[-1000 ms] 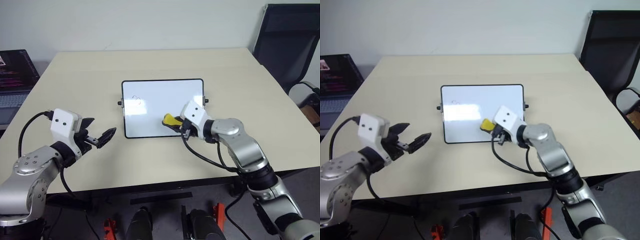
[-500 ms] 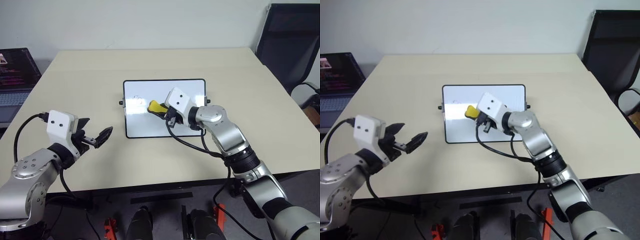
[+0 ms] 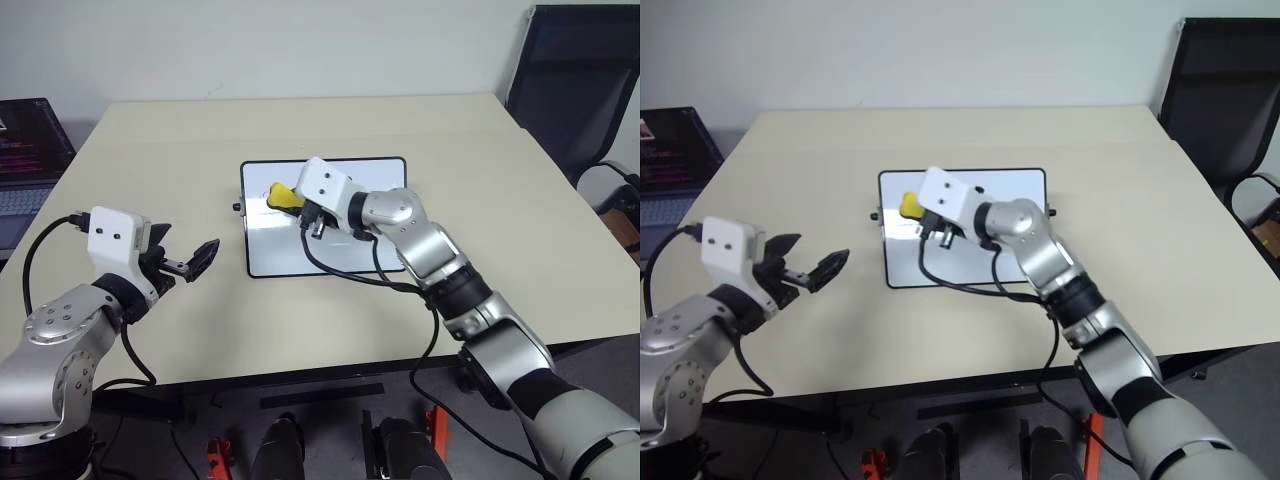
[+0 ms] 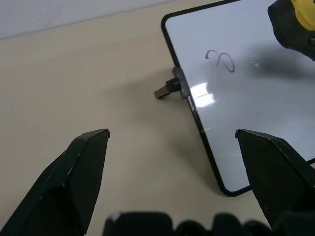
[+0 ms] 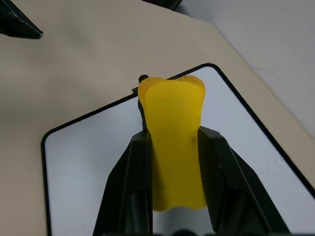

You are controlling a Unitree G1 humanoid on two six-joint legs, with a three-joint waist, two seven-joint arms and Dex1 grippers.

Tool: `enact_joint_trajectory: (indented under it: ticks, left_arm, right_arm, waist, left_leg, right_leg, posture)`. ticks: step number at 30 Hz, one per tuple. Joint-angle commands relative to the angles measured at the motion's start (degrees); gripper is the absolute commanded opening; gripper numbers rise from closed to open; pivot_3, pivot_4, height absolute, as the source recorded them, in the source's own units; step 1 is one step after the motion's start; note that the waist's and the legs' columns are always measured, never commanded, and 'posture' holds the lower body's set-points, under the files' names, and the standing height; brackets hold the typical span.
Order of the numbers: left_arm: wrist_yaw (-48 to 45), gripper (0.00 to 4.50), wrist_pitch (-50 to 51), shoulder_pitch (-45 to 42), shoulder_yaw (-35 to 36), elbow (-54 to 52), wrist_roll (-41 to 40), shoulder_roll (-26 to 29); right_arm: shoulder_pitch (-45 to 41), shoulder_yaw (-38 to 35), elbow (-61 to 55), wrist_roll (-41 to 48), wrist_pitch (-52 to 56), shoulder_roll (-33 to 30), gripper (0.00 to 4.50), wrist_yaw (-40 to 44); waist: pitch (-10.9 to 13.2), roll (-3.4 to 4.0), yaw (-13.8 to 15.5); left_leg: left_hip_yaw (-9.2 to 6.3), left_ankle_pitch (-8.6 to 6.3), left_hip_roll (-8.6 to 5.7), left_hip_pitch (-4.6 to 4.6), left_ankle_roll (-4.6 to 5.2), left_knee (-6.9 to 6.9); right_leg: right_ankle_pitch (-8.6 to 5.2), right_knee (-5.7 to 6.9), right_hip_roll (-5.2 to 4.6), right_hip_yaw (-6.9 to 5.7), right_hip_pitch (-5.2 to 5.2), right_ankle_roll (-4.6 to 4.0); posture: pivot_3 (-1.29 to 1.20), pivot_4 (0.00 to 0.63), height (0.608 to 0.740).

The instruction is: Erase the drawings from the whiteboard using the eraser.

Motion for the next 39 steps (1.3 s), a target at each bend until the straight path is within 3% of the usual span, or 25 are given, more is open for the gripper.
enact_joint_trajectory:
  ticks: [1, 7, 12, 23, 30, 39]
  left_arm:
    - [1.25, 4.50, 0.36, -1.18, 0.98, -0.36, 0.39, 0.21]
    - [0.68, 4.50, 1.53, -1.67, 0.80, -0.61, -0.46, 0.92]
    - [0.29, 4.50, 1.77, -1.40, 0.58, -1.39, -0.51, 1.11]
    - [-0.55, 4.50, 1.74, -1.54, 0.45, -1.41, -0.47, 1.21]
    - [-1.00, 4.50, 1.64, -2.11, -0.17, -1.03, -0.27, 1.19]
    - [-1.76, 4.50, 1.60, -3.22, -1.07, -0.23, -0.06, 1.46]
  right_arm:
    - [-7.10, 1.05, 9.10, -3.22, -7.10, 2.41, 0.96, -2.27]
    - [-17.72, 2.80, 28.35, -8.38, -15.34, 7.10, 0.96, -5.80]
    - [-20.43, 2.58, 36.51, -9.96, -18.39, 9.28, 0.96, -5.84]
    - [-20.79, -0.18, 40.06, -10.16, -20.32, 10.53, 0.96, -7.65]
    - [-19.94, -6.42, 41.49, -5.99, -16.93, 11.76, 0.96, -10.34]
    - [-21.25, 3.80, 43.42, -17.58, -18.85, 10.25, 0.96, -8.40]
  waist:
    - [0.01, -0.02, -0.03]
    - [0.05, -0.10, -0.04]
    - [0.07, -0.15, 0.14]
    - [0.15, -0.23, -0.02]
    - [0.16, -0.24, 0.02]
    - [0.15, -0.25, -0.02]
  left_leg:
    - [0.00, 0.00, 0.00, 0.00, 0.00, 0.01]
    - [0.00, -0.01, 0.00, -0.01, -0.01, -0.03]
    - [-0.01, -0.04, 0.00, -0.01, -0.06, -0.05]
    - [-0.01, -0.05, 0.01, -0.01, -0.07, -0.06]
    - [-0.02, -0.05, 0.01, -0.01, -0.07, -0.05]
    - [-0.03, -0.05, 0.01, 0.01, -0.07, -0.03]
  right_leg:
    - [0.00, 0.01, 0.00, 0.01, 0.00, 0.00]
    - [0.03, 0.00, 0.00, 0.00, -0.02, -0.06]
    - [0.02, -0.01, -0.01, -0.01, -0.02, -0.11]
    - [0.02, 0.01, -0.01, -0.02, -0.03, -0.14]
    - [0.03, 0.03, -0.01, -0.03, -0.02, -0.15]
    - [0.02, 0.06, 0.00, -0.03, -0.02, -0.14]
  posture:
    - [0.00, 0.150, 0.740]
    - [0.00, 0.150, 0.740]
    - [0.00, 0.150, 0.740]
    - [0.00, 0.150, 0.740]
    - [0.00, 0.150, 0.740]
    - [0.00, 0.150, 0.740]
